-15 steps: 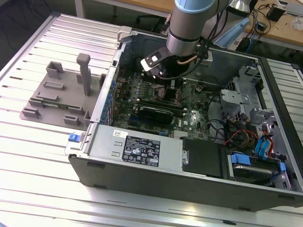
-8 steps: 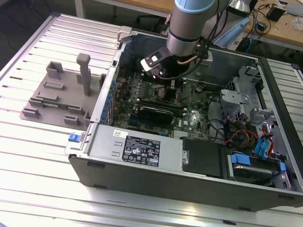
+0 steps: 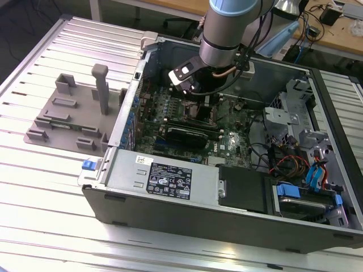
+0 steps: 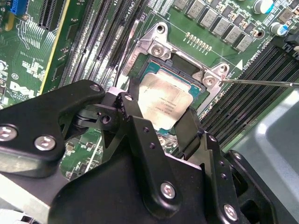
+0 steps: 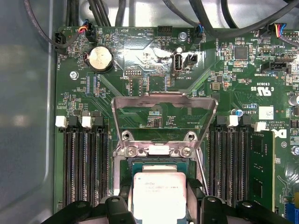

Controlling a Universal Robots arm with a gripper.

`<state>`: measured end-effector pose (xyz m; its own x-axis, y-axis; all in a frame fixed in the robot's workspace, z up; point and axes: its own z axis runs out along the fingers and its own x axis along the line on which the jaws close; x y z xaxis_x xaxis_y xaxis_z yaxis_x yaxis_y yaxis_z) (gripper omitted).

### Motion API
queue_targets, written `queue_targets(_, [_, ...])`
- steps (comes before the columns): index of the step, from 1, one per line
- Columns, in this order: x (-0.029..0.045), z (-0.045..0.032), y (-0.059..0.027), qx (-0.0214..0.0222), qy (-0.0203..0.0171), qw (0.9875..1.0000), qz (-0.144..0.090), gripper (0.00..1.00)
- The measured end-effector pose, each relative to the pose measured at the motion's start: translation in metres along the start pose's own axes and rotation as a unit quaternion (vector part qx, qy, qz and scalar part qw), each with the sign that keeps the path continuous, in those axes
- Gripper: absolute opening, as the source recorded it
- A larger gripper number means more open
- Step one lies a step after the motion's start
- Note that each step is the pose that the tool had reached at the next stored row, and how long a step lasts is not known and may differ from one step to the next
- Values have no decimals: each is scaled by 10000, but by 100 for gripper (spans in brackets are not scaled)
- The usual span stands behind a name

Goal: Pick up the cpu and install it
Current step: 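Place the cpu into insertion slot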

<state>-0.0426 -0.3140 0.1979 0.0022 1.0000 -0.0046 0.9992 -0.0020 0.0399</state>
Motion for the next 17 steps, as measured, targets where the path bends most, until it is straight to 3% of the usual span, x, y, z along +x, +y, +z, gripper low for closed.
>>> queue_targets(17, [-1, 9, 0, -1, -1, 10000, 0, 56])
